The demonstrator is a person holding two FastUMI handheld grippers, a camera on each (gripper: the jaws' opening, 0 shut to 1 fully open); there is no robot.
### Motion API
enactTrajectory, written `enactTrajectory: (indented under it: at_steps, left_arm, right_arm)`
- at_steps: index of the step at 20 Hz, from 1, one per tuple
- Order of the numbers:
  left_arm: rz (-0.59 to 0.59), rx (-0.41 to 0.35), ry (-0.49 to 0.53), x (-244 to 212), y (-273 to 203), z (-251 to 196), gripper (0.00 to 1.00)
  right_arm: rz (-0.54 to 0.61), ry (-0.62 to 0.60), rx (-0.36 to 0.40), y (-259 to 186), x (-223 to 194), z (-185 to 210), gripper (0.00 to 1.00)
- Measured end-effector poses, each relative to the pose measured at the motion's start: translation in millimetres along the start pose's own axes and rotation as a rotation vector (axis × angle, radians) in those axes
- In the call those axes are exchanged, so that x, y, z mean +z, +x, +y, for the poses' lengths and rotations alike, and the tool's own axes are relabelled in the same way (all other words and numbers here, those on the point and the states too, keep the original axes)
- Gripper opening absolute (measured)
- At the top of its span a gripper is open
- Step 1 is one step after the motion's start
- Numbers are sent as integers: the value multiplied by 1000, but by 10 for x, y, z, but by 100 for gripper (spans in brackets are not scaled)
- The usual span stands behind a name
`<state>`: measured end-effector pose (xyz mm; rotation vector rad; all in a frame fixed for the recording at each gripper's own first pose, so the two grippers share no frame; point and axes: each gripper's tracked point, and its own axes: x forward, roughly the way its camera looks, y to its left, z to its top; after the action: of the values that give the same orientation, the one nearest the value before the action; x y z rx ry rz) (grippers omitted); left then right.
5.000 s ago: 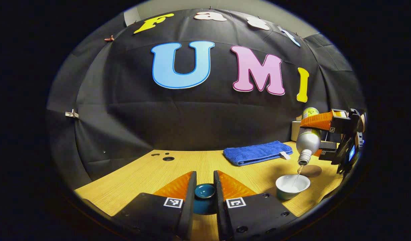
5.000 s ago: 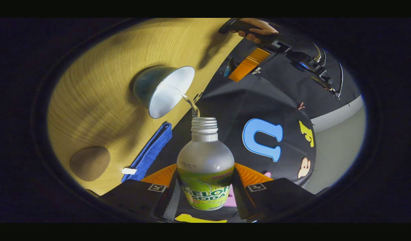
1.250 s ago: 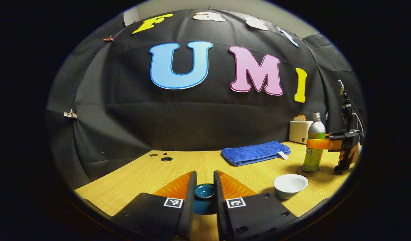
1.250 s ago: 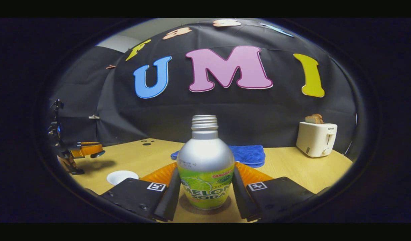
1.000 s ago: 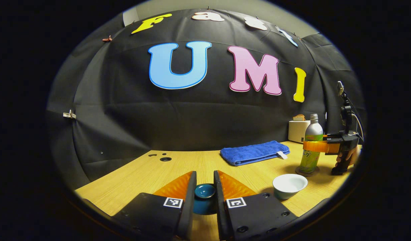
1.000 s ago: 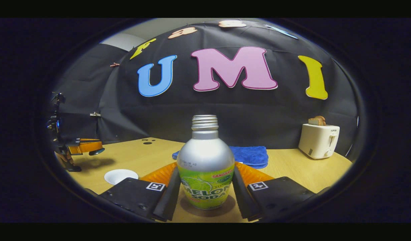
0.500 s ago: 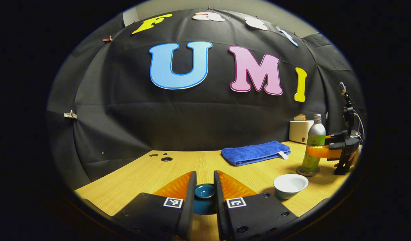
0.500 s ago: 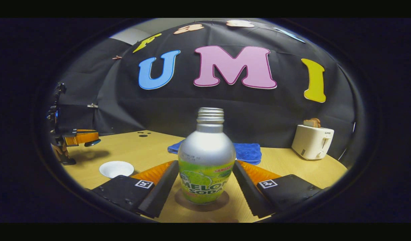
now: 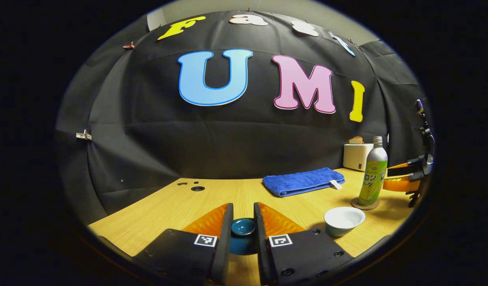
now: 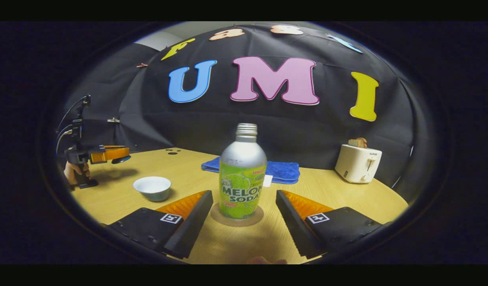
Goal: Open the teacup lid with one hand, grasp the water bottle and pour water into the teacup with the other hand; after pouring, place the water bottle on the coaster and then close the teacup lid.
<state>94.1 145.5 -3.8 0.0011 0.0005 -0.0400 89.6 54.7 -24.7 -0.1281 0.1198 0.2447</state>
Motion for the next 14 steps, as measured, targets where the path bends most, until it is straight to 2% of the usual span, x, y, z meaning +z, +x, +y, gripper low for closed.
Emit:
enactTrajectory:
  at_steps: [1,5,7,14]
  left_arm:
    - [-1,1,-1,11,2,9,33]
    - [-1,-10,-3,10,6,-50,36]
    - [-1,-28,-4,7,14,-140,33]
    - [2,-210,0,28,157,-913,33]
  right_arm:
    - [-8,-3,11,-91,9,29,98]
    - [-28,18,40,-310,22,72,98]
    - [-30,55,43,-408,-10,50,98]
    - [-78,163,-2,-526,37,-150,98]
